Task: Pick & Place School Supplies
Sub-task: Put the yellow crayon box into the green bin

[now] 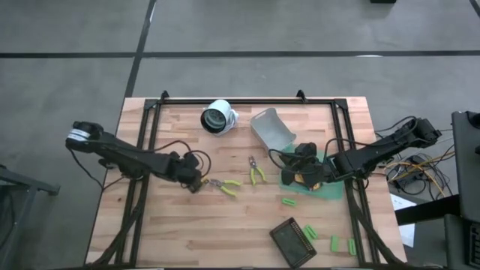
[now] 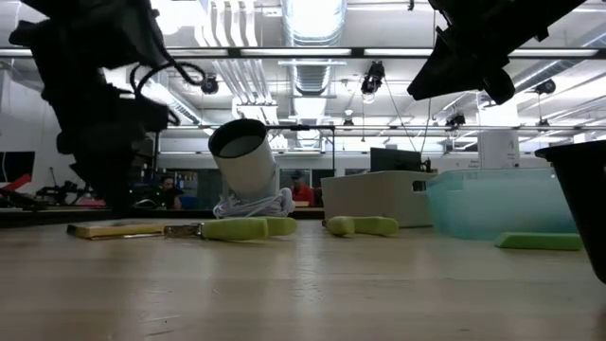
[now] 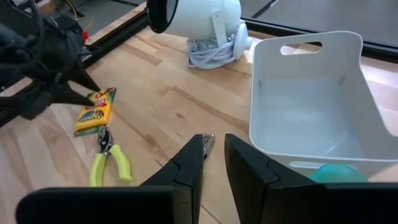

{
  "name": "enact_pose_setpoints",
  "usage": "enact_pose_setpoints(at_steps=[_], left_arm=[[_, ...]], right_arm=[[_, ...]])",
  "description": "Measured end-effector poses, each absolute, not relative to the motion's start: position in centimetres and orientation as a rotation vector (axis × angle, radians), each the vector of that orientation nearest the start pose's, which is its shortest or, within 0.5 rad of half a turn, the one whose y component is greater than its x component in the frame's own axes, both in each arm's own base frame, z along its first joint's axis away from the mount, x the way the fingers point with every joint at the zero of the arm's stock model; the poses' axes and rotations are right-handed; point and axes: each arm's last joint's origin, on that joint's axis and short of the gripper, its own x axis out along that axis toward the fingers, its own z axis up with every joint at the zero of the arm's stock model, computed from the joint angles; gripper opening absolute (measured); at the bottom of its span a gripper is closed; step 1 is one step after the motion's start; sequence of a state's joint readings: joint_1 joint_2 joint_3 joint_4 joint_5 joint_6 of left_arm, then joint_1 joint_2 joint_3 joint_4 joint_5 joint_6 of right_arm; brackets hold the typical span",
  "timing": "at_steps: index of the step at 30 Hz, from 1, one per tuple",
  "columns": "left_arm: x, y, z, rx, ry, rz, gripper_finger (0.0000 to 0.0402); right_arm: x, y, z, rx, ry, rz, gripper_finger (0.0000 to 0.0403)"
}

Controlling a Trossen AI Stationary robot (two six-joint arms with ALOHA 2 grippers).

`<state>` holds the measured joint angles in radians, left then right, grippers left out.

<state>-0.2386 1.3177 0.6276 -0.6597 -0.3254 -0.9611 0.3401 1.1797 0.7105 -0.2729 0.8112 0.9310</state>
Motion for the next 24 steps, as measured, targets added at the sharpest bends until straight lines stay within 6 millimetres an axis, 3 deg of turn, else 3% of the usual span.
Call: enact_pose_setpoints(at_steps=[11,24], left_arm=[[21.0,-4.7,13.1,-0.39,1.253,0.552,0.0181],[21.7,-6.4,13.7,-0.244,1.258,0.155,0.0181]], right_arm=[[22.3,5.7,23.1,0.477,0.361,-0.685,0.0063],[22.3,5.7,23.1,0.472,0.366,-0.688,0.0063]])
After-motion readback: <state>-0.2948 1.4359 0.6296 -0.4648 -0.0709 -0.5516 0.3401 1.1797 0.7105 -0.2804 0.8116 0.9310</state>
